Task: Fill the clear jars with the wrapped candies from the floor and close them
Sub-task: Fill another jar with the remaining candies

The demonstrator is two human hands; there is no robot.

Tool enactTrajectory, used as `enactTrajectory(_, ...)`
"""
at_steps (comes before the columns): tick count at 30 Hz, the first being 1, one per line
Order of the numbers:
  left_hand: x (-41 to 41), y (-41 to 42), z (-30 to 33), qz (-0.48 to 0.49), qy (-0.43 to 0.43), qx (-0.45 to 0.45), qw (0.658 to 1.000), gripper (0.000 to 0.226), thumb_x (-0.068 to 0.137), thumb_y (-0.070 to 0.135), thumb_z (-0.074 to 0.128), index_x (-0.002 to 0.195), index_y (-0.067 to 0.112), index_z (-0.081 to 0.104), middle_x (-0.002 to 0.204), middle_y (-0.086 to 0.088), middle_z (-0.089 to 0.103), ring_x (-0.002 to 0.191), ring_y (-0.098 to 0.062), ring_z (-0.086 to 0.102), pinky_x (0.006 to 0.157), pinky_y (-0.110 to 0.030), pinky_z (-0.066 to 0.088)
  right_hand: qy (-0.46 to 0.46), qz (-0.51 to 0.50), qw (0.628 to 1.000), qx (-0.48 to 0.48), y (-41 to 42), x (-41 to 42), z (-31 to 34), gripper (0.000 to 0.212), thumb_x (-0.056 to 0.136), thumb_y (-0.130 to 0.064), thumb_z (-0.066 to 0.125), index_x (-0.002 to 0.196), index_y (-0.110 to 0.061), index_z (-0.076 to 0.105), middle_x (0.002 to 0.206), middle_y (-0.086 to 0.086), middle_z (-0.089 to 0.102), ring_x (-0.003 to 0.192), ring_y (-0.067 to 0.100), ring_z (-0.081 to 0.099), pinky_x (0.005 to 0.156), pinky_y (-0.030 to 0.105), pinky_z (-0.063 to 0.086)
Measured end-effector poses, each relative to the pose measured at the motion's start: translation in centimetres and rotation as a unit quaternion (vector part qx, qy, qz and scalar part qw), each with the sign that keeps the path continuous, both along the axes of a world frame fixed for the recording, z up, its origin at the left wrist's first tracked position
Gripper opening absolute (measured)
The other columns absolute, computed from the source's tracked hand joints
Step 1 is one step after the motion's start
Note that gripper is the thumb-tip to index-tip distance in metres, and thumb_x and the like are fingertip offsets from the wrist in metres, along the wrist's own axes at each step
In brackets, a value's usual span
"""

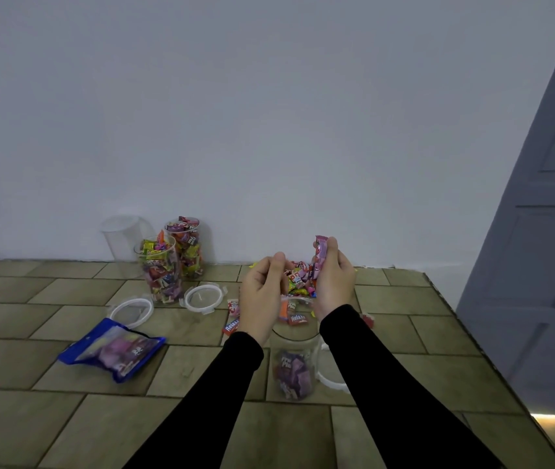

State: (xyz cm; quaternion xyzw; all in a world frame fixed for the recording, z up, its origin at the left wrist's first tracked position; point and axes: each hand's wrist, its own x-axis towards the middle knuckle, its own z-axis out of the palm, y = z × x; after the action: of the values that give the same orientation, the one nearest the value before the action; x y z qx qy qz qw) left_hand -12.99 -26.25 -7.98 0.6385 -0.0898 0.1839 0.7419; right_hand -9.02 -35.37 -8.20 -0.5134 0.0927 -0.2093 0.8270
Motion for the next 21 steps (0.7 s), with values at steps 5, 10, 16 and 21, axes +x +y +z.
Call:
enactTrajectory(5,0.2,0.4,-0.3,-0.081,-0.013,-0.040,0.996,0.026,0.100,0.006,0.044,0.076,0.003,0.054,0.057,-0.001,0.043,0.058,-0.018,0.040,0.059,-0.025,0.035,-0.007,-0.008,1.000,-0.012,0.0,-0.2,0.2,0.083,0.074,-0.066,0.051,0.098,0.013,0.045,0.079,0.005,0.047,0.073,0.021,0.042,0.067,0.036,0.036)
enactTrajectory(10,0.1,0.6,-0.4,-0.114,-0.023,-0.025,0.993,0.015,0.093,0.003,0.050,0.078,0.005,0.050,0.059,0.006,0.052,0.054,-0.009,0.051,0.053,-0.016,0.040,-0.004,-0.014,1.000,-0.014,-0.1,-0.2,0.1,0.059,0.095,-0.047,0.049,0.092,0.012,0.053,0.071,0.009,0.052,0.069,0.024,0.047,0.066,0.038,0.040)
enactTrajectory(16,0.4,0.8,-1.1,-0.112,-0.012,-0.012,0.994,0.015,0.083,0.019,0.054,0.087,0.008,0.062,0.071,-0.005,0.061,0.067,-0.018,0.062,0.053,-0.024,0.043,-0.003,-0.004,1.000,0.008,-0.2,-0.3,0.1,0.052,0.096,-0.044,0.050,0.082,0.006,0.056,0.062,0.004,0.051,0.067,0.025,0.047,0.065,0.041,0.041)
enactTrajectory(21,0.8,0.9,-1.7,-0.079,-0.058,0.007,0.995,0.027,0.092,0.026,0.045,0.087,0.011,0.067,0.080,-0.010,0.063,0.080,-0.020,0.059,0.067,-0.023,0.043,-0.006,-0.007,1.000,-0.010,-0.1,-0.5,0.3,0.073,0.081,-0.061,0.051,0.092,0.012,0.049,0.074,0.008,0.048,0.070,0.023,0.045,0.067,0.037,0.039)
